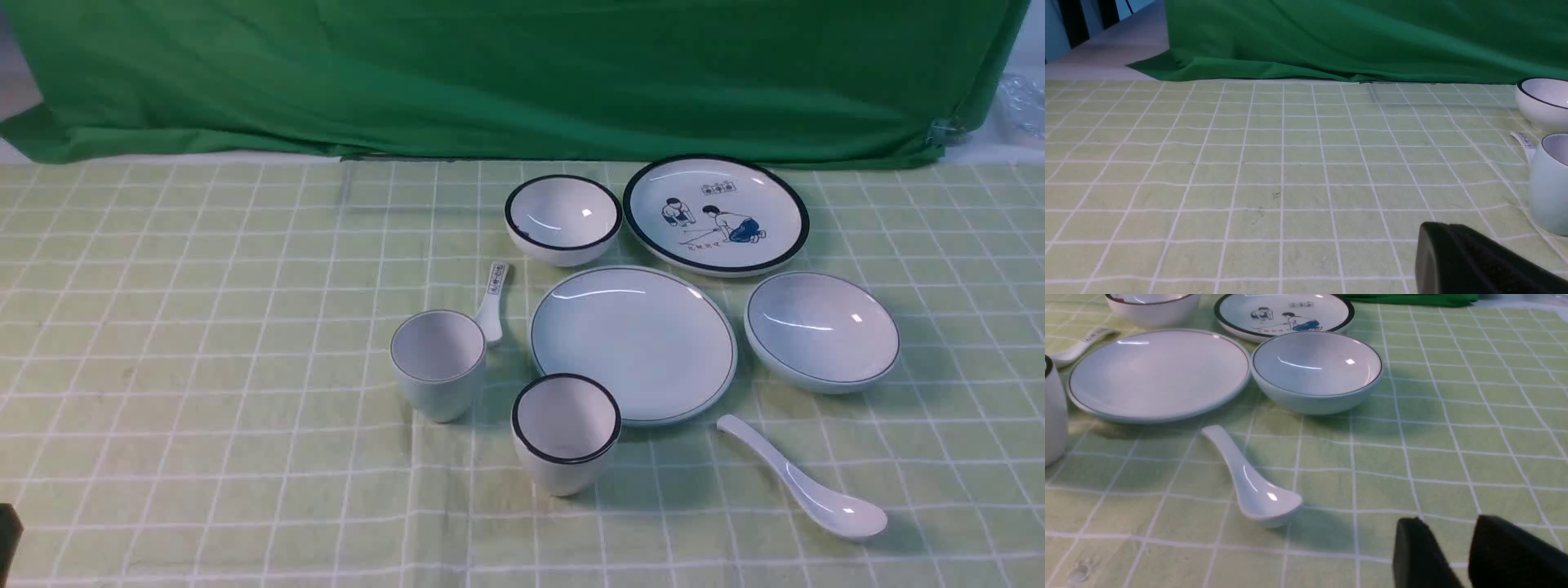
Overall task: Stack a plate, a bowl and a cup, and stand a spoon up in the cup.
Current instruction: Use the right arm to grab a blue rice bowl
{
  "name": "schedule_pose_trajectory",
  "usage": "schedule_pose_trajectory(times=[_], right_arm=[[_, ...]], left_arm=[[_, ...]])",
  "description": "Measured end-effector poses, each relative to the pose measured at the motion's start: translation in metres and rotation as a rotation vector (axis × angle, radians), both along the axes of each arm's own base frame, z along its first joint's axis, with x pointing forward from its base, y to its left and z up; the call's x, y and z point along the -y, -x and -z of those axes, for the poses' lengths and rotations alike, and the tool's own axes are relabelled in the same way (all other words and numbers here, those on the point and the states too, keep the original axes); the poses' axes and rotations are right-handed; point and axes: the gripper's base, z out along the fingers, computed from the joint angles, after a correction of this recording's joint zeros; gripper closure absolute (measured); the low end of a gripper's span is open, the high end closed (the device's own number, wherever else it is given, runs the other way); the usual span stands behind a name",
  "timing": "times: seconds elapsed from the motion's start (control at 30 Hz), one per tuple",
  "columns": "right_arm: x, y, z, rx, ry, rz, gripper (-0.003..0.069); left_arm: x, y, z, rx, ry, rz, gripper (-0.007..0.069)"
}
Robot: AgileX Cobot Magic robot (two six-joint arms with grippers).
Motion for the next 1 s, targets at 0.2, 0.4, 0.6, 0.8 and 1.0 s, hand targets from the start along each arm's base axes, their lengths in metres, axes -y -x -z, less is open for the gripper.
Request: schedule_pose_trajectory(times=[0.2,0.4,0.6,0.8,1.0], right_arm=[[0.000,0.000,0.000,0.000,0.000,0.000,0.0421],[0.000,0.000,0.000,0.000,0.000,0.000,0.0421],[0.000,0.000,0.000,0.000,0.000,0.000,0.0421],[0.000,0.000,0.000,0.000,0.000,0.000,0.0421],[0.000,0.000,0.000,0.000,0.000,0.000,0.0421]], left_arm=[[0.000,0.000,0.000,0.001,0.000,0.000,0.0622],[0.000,0.000,0.000,0.001,0.000,0.000,0.0622],[0.000,0.000,-0.001,0.011,0.000,0.000,0.0622],[0.001,-0.001,-0.015,0.170,0.327,-0.015,0.0622],[-0.004,0.000,-0.027,0.313,0.590,-0.044,0.0622]])
